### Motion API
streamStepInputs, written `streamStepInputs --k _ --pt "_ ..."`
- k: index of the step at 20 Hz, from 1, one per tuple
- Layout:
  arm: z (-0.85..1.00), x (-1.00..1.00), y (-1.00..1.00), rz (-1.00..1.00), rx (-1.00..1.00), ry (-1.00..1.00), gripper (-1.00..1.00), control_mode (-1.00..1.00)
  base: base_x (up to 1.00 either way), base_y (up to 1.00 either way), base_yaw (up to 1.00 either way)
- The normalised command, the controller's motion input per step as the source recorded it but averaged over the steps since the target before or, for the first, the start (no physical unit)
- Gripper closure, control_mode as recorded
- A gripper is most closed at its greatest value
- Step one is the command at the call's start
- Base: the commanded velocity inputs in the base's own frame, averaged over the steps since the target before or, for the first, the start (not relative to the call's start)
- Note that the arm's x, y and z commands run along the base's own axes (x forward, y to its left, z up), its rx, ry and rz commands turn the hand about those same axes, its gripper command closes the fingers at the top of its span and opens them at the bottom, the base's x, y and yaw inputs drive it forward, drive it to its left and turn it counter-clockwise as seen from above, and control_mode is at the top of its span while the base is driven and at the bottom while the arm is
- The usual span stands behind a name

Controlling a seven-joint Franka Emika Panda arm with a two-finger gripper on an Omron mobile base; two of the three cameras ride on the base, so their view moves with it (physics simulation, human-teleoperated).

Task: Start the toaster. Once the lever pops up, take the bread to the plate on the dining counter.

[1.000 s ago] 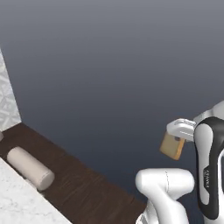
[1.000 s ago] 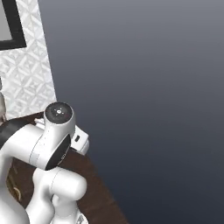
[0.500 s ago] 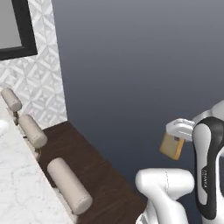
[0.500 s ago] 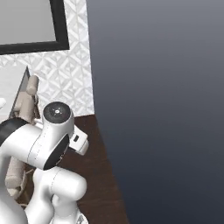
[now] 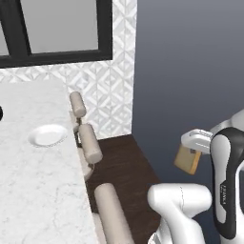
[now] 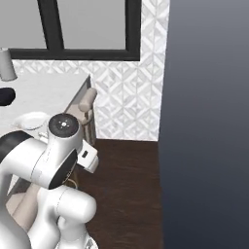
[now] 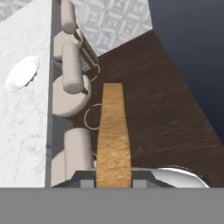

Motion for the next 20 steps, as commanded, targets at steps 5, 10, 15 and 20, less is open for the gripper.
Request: streamStepInputs --k 5,10,15,20 --pt "0.0 0.0 0.0 0.0 0.0 0.0 1.0 1.0 0.5 -0.3 0.54" --pt "0.0 0.0 0.0 0.0 0.0 0.0 1.0 1.0 0.42 -0.31 0.53" --pt "0.0 0.0 0.0 0.0 0.0 0.0 1.0 1.0 0.48 -0.3 0.54" --pt "0.0 0.0 0.0 0.0 0.0 0.0 1.0 1.0 0.37 -0.52 0.52"
